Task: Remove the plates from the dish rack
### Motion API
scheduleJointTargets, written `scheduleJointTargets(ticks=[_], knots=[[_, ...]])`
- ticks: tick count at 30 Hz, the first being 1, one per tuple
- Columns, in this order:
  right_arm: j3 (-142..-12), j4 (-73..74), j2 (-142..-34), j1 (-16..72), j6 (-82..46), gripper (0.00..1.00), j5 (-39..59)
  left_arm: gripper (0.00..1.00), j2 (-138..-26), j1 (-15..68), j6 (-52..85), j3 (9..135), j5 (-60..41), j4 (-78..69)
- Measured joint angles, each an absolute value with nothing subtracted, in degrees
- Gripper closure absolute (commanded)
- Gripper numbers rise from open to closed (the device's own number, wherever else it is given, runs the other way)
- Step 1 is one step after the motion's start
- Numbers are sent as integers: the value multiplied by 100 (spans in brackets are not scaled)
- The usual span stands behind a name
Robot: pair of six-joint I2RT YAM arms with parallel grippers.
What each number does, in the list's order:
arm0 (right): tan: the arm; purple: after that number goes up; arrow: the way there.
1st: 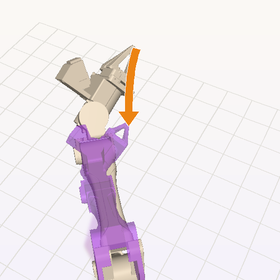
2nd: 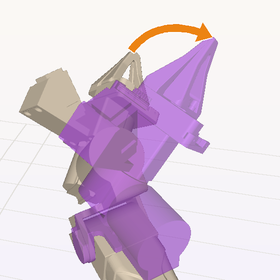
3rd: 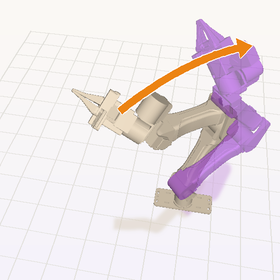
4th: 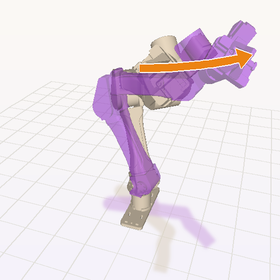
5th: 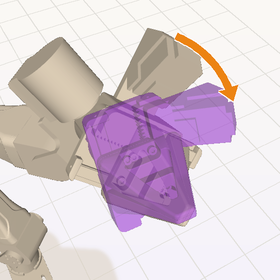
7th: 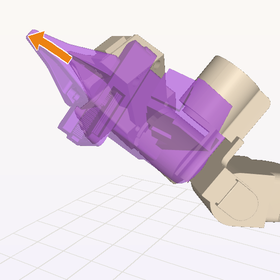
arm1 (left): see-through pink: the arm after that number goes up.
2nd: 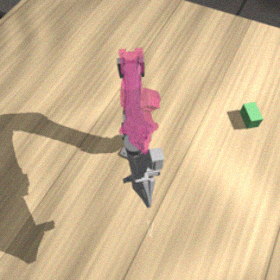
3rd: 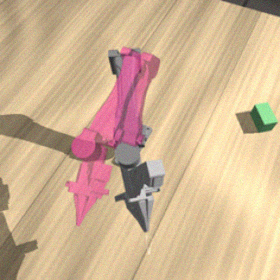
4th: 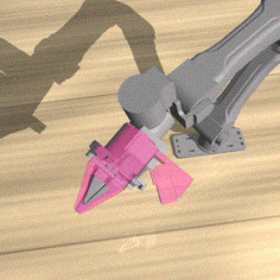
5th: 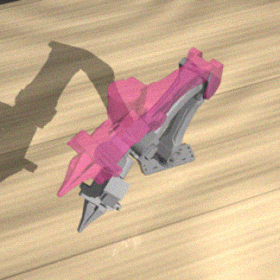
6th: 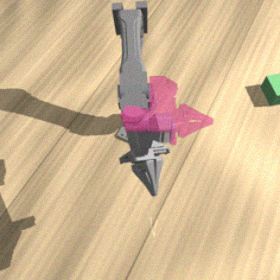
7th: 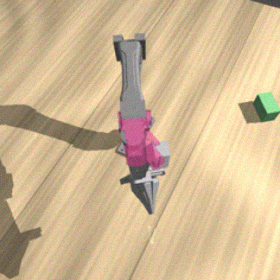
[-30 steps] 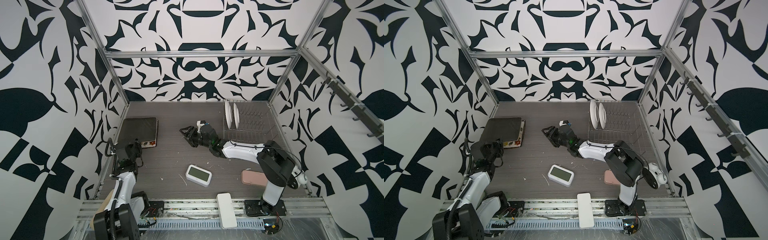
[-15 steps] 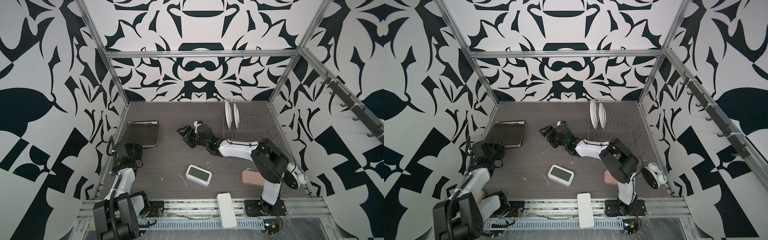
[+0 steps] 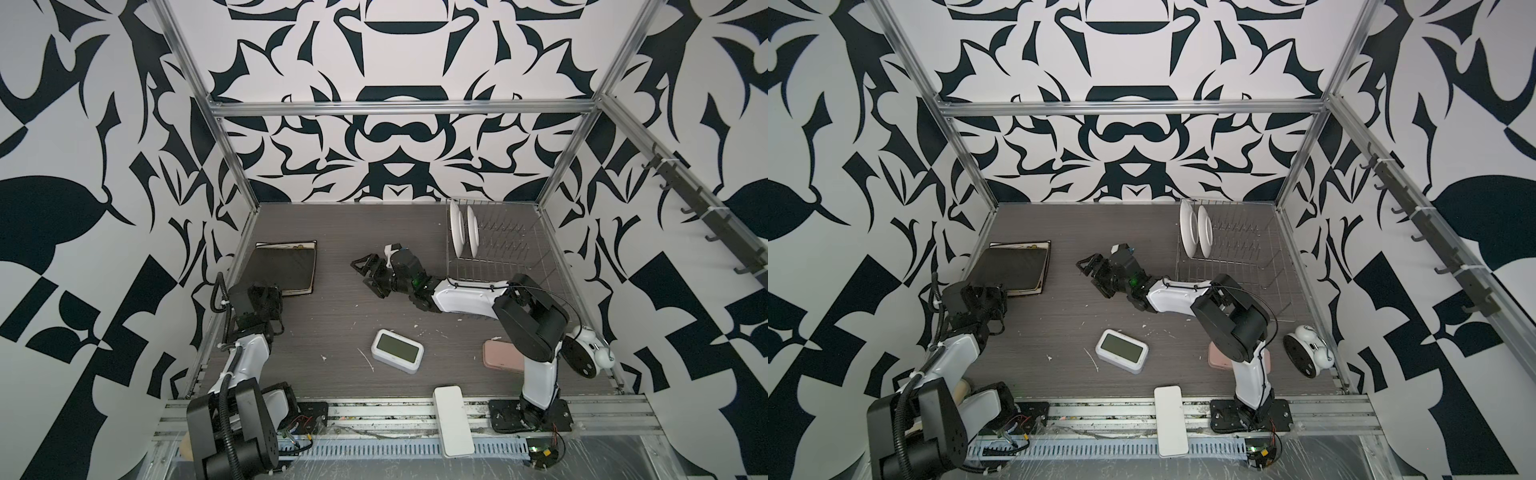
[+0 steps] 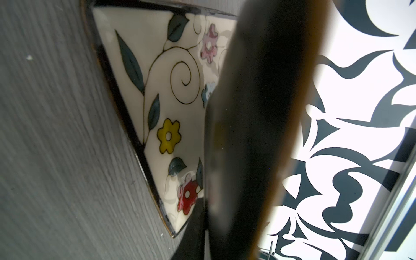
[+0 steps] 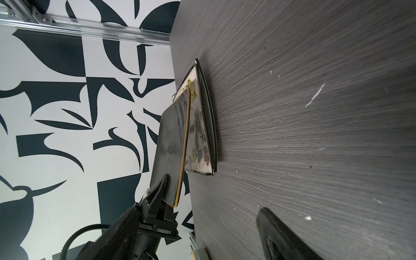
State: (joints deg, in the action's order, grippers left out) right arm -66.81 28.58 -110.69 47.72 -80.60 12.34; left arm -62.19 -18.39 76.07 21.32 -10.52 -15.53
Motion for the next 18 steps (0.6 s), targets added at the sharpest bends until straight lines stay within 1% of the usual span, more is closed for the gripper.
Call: scheduleJointTargets(ticks=[18], knots=[[-6681, 2858, -11067, 4772, -8062, 13, 1245, 100, -6434, -1988, 7651, 2134, -1203, -1750]])
